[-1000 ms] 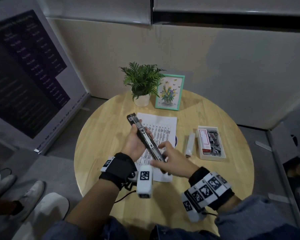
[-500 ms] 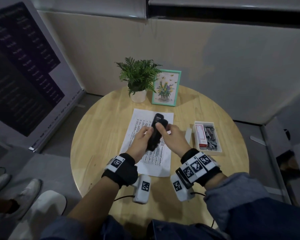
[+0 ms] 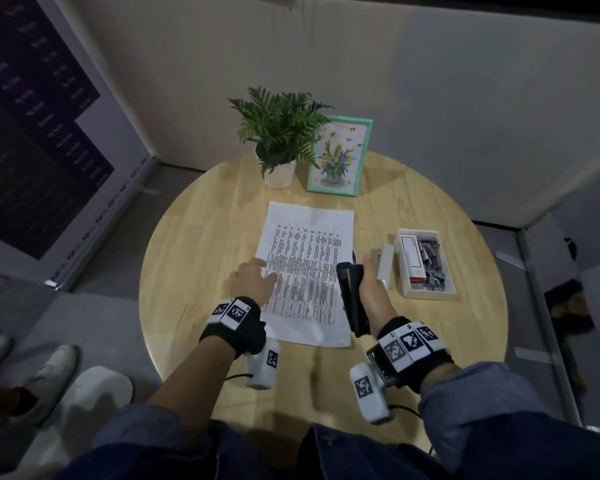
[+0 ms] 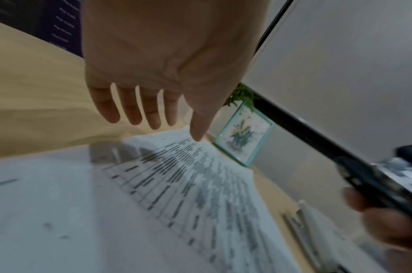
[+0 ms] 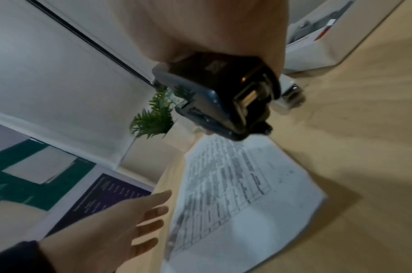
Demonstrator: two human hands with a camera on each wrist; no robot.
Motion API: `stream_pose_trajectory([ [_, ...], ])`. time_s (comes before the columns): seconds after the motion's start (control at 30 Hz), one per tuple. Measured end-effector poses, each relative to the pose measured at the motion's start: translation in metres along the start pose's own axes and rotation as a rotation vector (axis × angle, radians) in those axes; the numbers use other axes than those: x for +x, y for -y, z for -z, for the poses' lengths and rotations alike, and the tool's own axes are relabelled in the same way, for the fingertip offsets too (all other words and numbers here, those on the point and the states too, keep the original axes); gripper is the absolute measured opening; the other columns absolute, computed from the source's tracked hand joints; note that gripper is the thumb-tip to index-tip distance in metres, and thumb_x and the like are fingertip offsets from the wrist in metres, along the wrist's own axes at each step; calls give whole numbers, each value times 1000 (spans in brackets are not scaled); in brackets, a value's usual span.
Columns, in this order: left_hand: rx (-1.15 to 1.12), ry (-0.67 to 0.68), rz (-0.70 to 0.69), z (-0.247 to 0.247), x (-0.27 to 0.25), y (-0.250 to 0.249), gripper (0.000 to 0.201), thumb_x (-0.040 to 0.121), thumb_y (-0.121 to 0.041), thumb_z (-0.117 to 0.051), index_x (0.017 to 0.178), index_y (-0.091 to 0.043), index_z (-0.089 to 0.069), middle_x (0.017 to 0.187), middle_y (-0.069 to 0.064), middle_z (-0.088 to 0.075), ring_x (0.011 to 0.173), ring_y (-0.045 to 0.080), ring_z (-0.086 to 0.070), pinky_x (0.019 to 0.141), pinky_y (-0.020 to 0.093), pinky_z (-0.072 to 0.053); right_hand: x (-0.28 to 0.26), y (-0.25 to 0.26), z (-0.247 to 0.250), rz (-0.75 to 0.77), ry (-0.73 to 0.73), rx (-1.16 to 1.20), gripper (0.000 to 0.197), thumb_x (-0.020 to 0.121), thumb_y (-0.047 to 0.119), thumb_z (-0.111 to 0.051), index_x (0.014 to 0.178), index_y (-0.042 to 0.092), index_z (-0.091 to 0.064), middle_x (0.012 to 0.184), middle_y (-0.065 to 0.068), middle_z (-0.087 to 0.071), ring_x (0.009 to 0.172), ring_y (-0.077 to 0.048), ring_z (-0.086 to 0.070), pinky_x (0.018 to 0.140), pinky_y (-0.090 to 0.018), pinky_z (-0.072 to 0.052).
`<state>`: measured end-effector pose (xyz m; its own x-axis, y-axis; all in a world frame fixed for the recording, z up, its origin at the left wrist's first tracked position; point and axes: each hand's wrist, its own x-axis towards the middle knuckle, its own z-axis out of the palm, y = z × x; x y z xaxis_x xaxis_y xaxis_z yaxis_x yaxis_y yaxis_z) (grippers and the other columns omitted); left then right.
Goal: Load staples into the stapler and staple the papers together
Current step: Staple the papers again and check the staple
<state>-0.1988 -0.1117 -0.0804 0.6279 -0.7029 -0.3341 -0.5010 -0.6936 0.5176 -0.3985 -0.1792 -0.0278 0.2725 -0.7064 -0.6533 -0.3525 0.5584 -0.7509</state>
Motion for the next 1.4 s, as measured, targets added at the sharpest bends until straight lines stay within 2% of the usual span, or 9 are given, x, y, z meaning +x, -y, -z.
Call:
stream_pose_trajectory([
  [0.1,225,11,48,-6,9,14,72,83,-55,-57,135,-8,-39,134,18,-47,123,36,-45,105,43,-34,0,-3,8,-89,-41,30,89,70,87,-20,96,10,-58,80,-7,-63,69,-23,-60,66,-33,-49],
  [0.27,238,16,50,-14,12,14,92,70,-50,-75,136,-3,-32,133,20,-41,119,35,-46,99,42,-45,6,-13,13,-34,-222,-38,119,51,97,-16,117,5,-52,102,-12,-56,97,-27,-56,99,-49,-44],
  [0.47,-133,173,105,-16,9,15,71,74,-32,-78,133,-6,-47,135,13,-56,119,33,-55,99,41,-46,-7,-3,17,121,-320,-149,68,95,56,-20,100,2,-61,93,-19,-63,85,-30,-58,88,-37,-46],
  [0.67,-426,27,-100,-14,-48,18,49,98,-29,-45,140,-6,-37,138,14,-51,126,31,-50,99,35,-38,-1,-24,21,21,-103,-94,94,61,93,-20,98,14,-56,89,-12,-64,86,-29,-61,95,-47,-48],
  [0.8,-669,-26,-125,-12,-80,28,52,95,-39,-48,142,-18,-39,142,0,-51,131,16,-47,111,43,-36,-3,-32,24,33,-97,-117,91,59,92,-17,93,15,-53,88,-7,-60,92,-28,-60,99,-45,-45],
  [0.93,-843,-216,-185,1,-101,10,35,97,-18,-48,132,-11,-49,127,0,-60,114,4,-57,100,26,-44,-20,-24,22,90,-113,-78,100,62,91,-19,102,8,-58,98,-13,-62,97,-29,-61,100,-48,-45],
  [1.07,-915,-383,-279,24,-104,-10,30,97,-12,-48,126,-9,-53,111,-8,-63,97,-16,-59,79,4,-47,-32,-8,30,251,-174,-82,64,90,63,-23,82,9,-56,79,-12,-58,80,-28,-60,86,-39,-47],
  [1.3,-1047,-512,-379,65,-82,-60,28,97,-13,-49,124,-12,-55,116,0,-64,111,13,-61,97,33,-50,-55,-1,33,513,-193,-104,57,96,53,-23,59,13,-41,53,-5,-42,56,-21,-44,59,-40,-41],
  [1.4,-1107,-492,-411,75,-79,-85,28,97,-12,-49,125,-8,-53,113,-3,-64,107,5,-63,94,26,-51,-64,7,29,592,-181,-131,53,99,43,-23,57,14,-38,51,-2,-39,54,-20,-41,58,-35,-36],
])
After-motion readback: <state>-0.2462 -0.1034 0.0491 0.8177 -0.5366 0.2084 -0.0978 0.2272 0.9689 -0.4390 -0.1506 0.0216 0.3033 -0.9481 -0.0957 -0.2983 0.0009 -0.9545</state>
